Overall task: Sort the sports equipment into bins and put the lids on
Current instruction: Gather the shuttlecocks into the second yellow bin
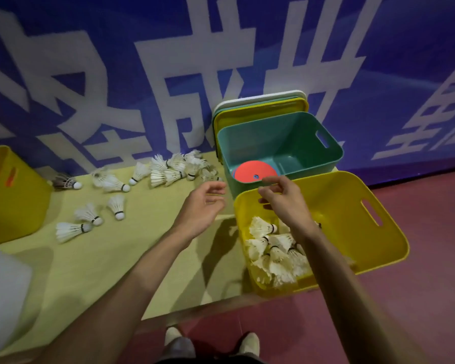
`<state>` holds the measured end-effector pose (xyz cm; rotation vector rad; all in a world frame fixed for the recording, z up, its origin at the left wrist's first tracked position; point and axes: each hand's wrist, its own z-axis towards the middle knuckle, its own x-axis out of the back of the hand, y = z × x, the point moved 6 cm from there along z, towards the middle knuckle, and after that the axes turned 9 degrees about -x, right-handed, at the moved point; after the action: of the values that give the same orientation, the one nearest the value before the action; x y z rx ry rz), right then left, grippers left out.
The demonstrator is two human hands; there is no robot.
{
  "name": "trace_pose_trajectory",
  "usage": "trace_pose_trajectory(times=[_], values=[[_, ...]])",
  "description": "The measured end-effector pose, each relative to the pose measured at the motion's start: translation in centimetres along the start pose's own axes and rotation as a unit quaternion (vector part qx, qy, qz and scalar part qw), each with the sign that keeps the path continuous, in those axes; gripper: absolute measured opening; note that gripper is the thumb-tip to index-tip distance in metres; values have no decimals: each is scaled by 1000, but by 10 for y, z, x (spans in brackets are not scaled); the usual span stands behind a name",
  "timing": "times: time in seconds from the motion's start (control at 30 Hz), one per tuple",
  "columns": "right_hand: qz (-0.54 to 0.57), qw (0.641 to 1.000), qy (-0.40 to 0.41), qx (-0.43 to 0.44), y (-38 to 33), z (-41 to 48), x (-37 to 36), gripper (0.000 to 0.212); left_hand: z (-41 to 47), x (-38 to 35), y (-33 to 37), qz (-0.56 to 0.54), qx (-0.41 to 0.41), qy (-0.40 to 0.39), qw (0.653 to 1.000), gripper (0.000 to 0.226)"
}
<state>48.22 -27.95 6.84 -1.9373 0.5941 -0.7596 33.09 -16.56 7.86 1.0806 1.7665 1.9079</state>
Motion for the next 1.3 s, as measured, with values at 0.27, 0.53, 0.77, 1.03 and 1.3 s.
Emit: trace_pose_trajectory(times=[0.27, 0.53, 0.77, 1.03, 1.3], values=[[-39, 994, -100, 13, -39, 5, -145, 11, -16, 124, -56, -10, 49, 121, 991, 25], [-158, 970, -184, -6, -33, 19, -309, 25, -36, 262, -158, -2, 121, 199, 972, 25], [-280, 936, -209, -35, -14, 45, -421, 56, -26, 354, -249, 147, 177, 191, 954, 29], [-412, 892, -185, 12, -1, 73, -484, 69, 1, 364, -298, 409, 116, 29, 905, 42], [-492, 853, -174, -5, 17, 88, -495, 66, -11, 354, -321, 407, 147, 26, 901, 43]])
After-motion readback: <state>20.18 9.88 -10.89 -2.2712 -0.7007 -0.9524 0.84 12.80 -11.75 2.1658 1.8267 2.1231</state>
